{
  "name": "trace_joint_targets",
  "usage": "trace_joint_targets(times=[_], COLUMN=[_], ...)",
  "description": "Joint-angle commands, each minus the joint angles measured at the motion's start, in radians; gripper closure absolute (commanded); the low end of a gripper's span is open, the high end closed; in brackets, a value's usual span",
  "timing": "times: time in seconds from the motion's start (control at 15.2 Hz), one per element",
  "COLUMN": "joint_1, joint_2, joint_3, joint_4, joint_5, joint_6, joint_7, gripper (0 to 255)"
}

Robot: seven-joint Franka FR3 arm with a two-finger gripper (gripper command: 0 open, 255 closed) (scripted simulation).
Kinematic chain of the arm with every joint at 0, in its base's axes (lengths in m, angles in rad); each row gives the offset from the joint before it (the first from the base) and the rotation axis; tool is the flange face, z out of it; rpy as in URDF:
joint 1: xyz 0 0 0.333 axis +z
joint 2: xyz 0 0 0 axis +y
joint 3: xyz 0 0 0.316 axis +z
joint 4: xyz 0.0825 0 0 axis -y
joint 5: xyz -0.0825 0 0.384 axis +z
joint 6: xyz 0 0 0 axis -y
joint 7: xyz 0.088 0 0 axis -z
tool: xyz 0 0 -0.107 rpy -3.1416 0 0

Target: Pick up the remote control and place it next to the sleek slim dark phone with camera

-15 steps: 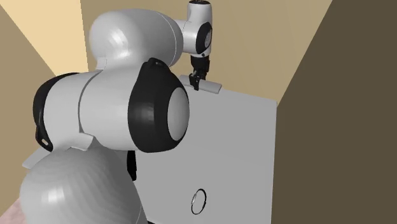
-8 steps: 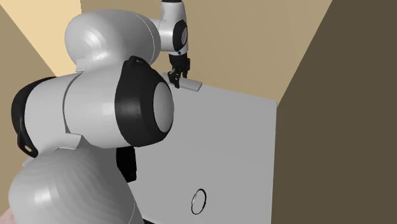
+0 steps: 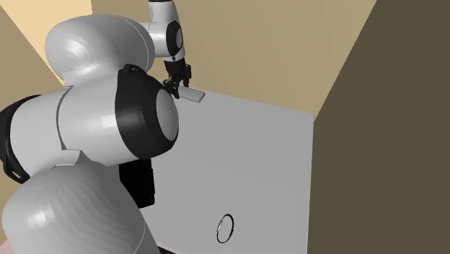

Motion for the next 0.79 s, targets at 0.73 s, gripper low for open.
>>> trace_joint_targets(times=[0.73], joint_1=[0.002], joint_2=[0.067], joint_3=[0.017], joint_4=[-0.068], joint_5=[0.026], joint_6=[0.132], joint_7=[-0.003], gripper=[255])
